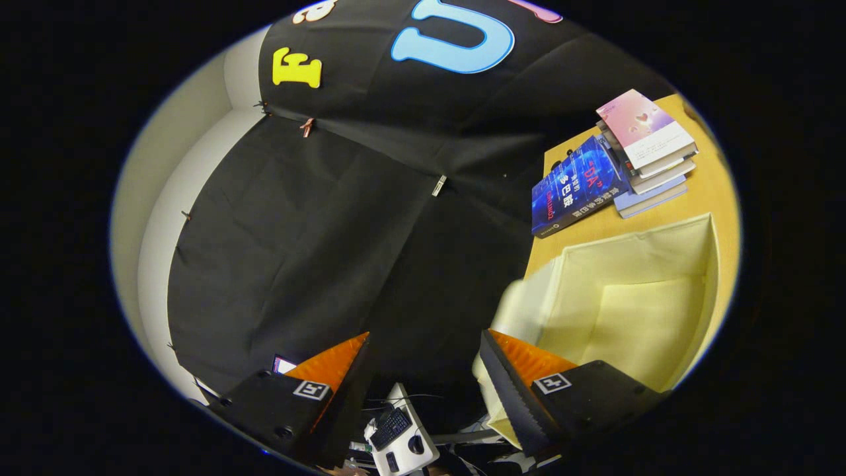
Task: Open the storage box then place both shoes into the box .Put the left shoe in first, then the right shoe, with the right side of both shoes facing outward in a uniform manner.
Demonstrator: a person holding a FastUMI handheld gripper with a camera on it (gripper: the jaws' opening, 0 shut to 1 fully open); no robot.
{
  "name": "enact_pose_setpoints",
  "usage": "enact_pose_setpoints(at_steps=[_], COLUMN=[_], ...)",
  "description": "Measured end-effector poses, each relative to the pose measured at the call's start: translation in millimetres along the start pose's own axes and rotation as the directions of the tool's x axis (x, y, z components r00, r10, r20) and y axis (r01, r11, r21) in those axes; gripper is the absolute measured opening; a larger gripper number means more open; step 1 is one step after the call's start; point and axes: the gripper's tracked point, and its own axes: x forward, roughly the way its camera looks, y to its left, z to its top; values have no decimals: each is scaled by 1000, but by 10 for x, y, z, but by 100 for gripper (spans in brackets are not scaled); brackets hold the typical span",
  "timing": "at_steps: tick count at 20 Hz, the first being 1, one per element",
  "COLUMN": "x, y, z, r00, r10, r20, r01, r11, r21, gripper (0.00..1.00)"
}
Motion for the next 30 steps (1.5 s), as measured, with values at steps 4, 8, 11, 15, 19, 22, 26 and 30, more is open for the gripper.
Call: enact_pose_setpoints(at_steps=[4, 8, 11, 15, 19, 22, 26, 30], x=[-338, -898, -1413, -2254, -2988, -3457, -3877, -3931], y=[-243, -650, -1058, -1554, -2000, -2398, -2969, -3383], z=[227, 365, 358, 332, 250, 114, -192, -387], r00=[995, 969, 925, 834, 729, 639, 531, 481], r10=[-81, -222, -364, -529, -657, -746, -838, -874], r20=[61, 105, 112, 160, 194, 189, 131, 71], r01=[83, 233, 379, 552, 681, 761, 826, 844], r11=[996, 966, 910, 794, 666, 576, 476, 439], r21=[-32, -108, -167, -255, -305, -299, -301, -308], gripper=[96, 96, 97, 96, 97, 97, 96, 86])
